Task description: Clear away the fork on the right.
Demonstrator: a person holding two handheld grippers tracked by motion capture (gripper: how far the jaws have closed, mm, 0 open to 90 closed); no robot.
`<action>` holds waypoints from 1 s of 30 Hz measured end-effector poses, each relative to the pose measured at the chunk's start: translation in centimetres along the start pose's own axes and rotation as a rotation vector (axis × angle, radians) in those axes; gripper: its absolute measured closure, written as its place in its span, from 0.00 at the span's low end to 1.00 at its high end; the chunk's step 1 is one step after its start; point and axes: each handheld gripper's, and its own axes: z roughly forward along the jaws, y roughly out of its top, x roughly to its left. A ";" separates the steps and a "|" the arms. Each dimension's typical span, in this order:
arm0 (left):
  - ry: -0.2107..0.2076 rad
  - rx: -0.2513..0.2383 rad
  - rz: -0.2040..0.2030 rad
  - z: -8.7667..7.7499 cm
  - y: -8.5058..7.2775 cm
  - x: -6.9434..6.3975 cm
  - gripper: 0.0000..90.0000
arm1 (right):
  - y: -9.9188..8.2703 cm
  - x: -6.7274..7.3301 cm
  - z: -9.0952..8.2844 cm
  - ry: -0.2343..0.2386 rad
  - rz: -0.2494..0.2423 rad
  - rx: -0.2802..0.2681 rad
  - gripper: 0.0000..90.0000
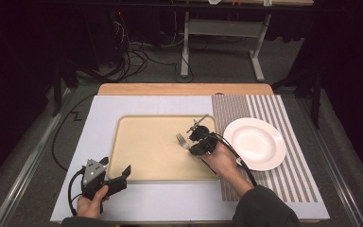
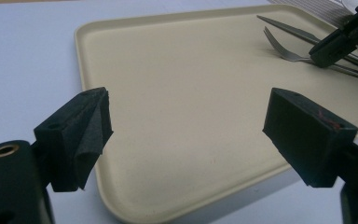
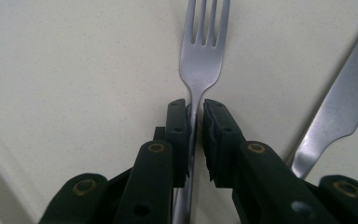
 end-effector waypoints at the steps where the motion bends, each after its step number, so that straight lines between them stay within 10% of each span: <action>1: 0.000 0.000 -0.001 0.0 0.0 0.0 0.18 | 0.0 0.0 0.0 -0.007 0.001 0.000 0.90; 30: -0.001 0.000 0.000 0.0 0.0 0.0 0.18 | 0.0 -2.1 0.2 -0.118 0.046 -0.047 0.90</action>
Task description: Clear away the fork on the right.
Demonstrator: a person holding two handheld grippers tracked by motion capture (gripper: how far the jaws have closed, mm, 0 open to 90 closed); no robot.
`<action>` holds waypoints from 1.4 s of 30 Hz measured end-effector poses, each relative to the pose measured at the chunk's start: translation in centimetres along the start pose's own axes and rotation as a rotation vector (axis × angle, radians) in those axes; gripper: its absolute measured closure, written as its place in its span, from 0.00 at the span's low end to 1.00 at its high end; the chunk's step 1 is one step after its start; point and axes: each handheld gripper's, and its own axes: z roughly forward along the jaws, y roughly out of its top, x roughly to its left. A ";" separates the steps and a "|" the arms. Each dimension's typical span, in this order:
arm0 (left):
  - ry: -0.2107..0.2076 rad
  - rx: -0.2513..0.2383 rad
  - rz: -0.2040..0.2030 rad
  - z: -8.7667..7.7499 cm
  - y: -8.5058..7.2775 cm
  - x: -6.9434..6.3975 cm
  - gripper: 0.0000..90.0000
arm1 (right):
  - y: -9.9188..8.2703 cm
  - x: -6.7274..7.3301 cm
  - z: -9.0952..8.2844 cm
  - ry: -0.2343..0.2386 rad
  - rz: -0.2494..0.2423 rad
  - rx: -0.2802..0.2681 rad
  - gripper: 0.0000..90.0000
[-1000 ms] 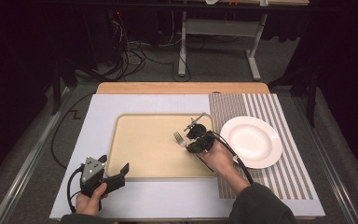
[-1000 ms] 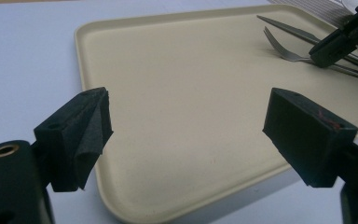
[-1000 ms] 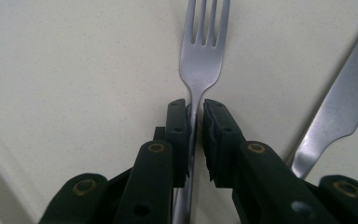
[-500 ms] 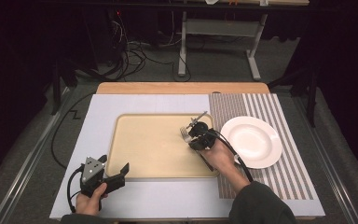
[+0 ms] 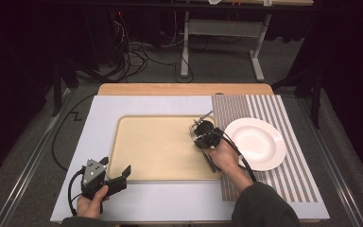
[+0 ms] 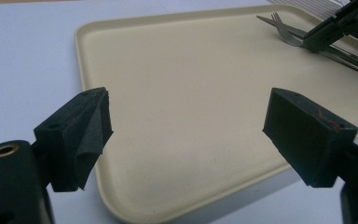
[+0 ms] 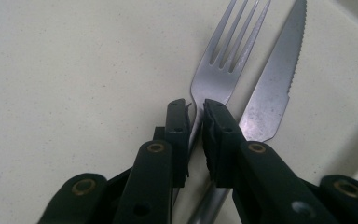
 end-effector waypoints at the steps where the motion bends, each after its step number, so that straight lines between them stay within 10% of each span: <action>1: 0.000 0.000 -0.001 0.0 0.0 0.0 0.18 | 0.0 0.0 0.0 0.000 0.000 0.000 0.90; 42: 0.002 0.000 -0.003 0.0 0.0 0.0 0.18 | -3.0 -1.5 -1.8 0.090 0.051 -0.088 0.62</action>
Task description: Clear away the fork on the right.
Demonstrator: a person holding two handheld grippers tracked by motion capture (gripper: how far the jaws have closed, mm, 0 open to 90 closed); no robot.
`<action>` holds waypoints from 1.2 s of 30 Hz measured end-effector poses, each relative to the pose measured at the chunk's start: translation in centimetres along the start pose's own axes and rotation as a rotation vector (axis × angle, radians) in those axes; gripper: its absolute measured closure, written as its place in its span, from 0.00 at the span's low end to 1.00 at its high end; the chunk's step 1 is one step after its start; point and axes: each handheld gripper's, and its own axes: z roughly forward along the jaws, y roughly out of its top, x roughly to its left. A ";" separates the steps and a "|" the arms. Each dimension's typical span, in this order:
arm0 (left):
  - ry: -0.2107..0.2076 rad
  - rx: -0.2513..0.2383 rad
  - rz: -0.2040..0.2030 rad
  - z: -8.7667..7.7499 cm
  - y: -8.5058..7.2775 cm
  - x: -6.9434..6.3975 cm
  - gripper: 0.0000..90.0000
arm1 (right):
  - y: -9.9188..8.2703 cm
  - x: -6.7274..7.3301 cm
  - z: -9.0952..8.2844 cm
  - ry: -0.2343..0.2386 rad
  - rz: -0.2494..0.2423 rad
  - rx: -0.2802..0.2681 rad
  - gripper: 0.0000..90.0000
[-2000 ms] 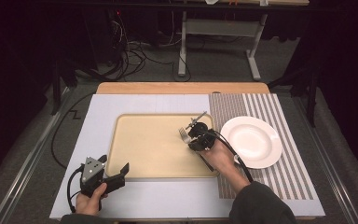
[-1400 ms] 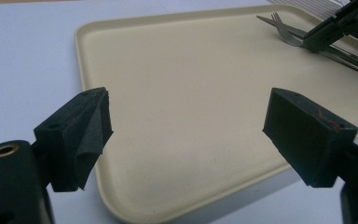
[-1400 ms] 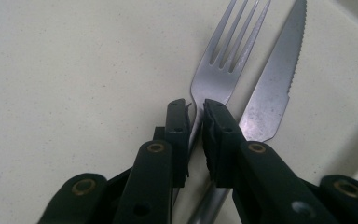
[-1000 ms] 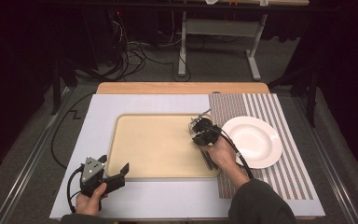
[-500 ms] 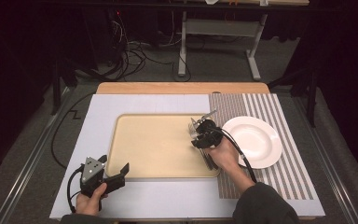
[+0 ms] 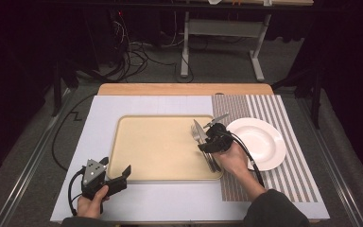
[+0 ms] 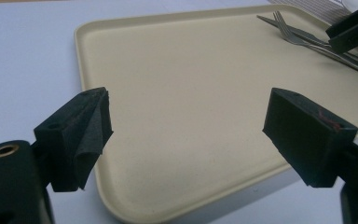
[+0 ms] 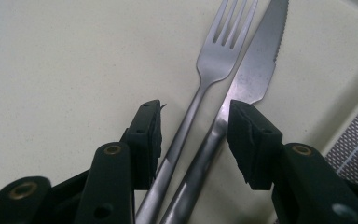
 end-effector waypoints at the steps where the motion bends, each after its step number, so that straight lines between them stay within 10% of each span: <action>1: 0.000 0.000 0.000 0.0 0.0 0.0 0.18 | -0.1 0.0 0.0 0.002 0.004 -0.006 0.62; 36: 0.002 -0.001 0.000 0.0 0.0 0.0 0.18 | -3.3 -1.3 -2.4 0.041 0.032 -0.060 0.60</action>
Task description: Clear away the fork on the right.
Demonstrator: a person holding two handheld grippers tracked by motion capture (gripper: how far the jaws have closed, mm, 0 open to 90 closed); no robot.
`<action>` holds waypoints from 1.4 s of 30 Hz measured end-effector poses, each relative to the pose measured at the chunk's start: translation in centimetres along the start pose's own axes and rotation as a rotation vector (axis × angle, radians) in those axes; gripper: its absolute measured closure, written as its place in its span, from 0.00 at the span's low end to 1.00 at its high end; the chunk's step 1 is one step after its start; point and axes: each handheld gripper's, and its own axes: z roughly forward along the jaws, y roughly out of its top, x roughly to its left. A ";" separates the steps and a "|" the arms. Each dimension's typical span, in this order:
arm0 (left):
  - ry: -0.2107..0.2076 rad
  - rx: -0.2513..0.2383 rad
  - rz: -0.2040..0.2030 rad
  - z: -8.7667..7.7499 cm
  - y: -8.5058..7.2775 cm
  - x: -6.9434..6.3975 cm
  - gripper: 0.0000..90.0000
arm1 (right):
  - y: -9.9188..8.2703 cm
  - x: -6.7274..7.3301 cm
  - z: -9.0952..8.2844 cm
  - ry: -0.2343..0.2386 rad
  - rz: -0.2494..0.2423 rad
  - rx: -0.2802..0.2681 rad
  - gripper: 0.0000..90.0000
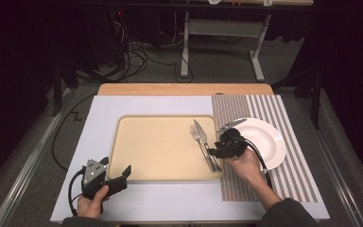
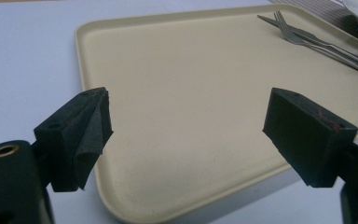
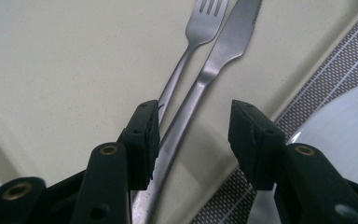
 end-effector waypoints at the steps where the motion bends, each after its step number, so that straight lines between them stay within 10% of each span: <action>1: 0.000 0.000 0.000 0.0 0.0 0.0 0.18 | -0.1 0.0 -0.1 0.002 0.000 -0.001 0.60; 42: 0.007 -0.005 -0.002 0.0 0.0 0.0 0.18 | -2.9 0.3 -3.8 0.022 -0.034 -0.089 0.57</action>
